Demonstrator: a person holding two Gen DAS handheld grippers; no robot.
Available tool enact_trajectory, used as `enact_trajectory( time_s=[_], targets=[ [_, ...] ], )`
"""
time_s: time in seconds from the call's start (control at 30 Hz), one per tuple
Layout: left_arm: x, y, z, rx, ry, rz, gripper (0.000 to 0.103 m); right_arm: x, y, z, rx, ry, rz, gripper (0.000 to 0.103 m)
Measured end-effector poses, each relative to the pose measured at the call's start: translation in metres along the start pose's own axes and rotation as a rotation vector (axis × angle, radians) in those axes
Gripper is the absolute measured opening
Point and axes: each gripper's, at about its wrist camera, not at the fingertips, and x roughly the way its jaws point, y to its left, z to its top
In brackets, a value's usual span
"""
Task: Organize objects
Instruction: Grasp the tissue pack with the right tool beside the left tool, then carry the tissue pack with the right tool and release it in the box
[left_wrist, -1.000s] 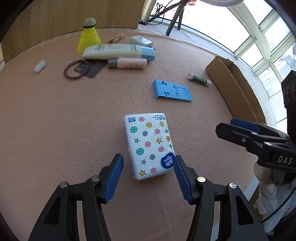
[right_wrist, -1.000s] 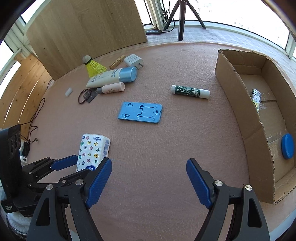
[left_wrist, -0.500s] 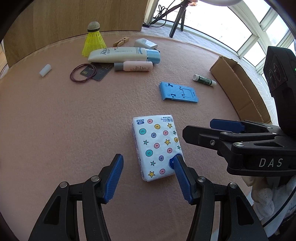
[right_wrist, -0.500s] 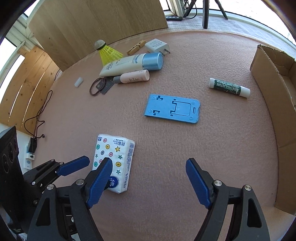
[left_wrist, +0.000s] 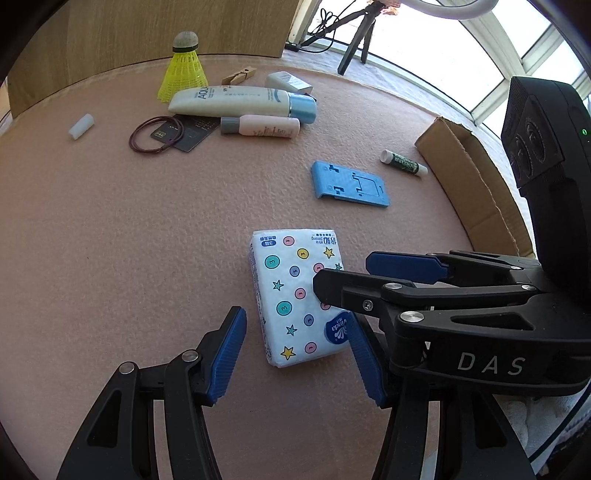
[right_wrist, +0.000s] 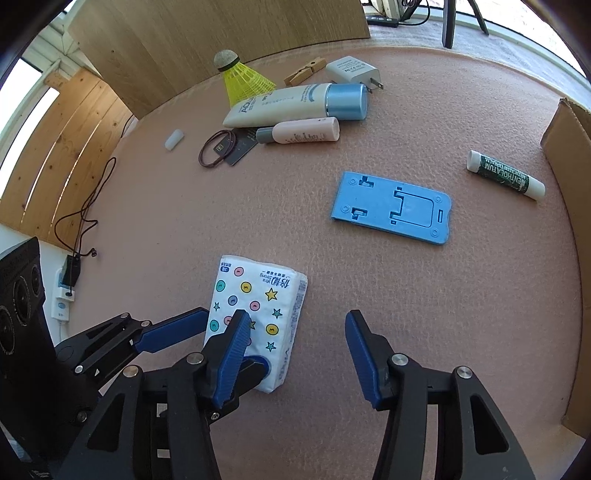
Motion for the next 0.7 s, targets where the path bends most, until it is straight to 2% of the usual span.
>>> enact_trajectory(
  time_s=[0.1,0.23,0.3,0.4,0.7],
  targets=[
    [0.003,-0.002,-0.002,-0.007,0.003,-0.018,0.058,0.003,0.000,0.001,0.002,0.014,0.035,0.045],
    [0.003,-0.007,-0.004,0.004,-0.005,-0.002,0.057,0.003,0.001,-0.001,0.007,0.028,0.092,0.030],
    [0.003,-0.010,-0.005,0.006,-0.005,0.000,0.056,0.002,0.004,-0.003,-0.006,0.028,0.094,0.027],
    [0.002,-0.013,-0.006,0.010,-0.005,0.006,0.055,-0.001,0.007,-0.005,-0.027,0.021,0.071,0.027],
    [-0.009,-0.037,-0.007,0.034,-0.026,-0.003,0.051,-0.024,-0.007,-0.016,-0.015,-0.012,0.079,0.027]
  ],
)
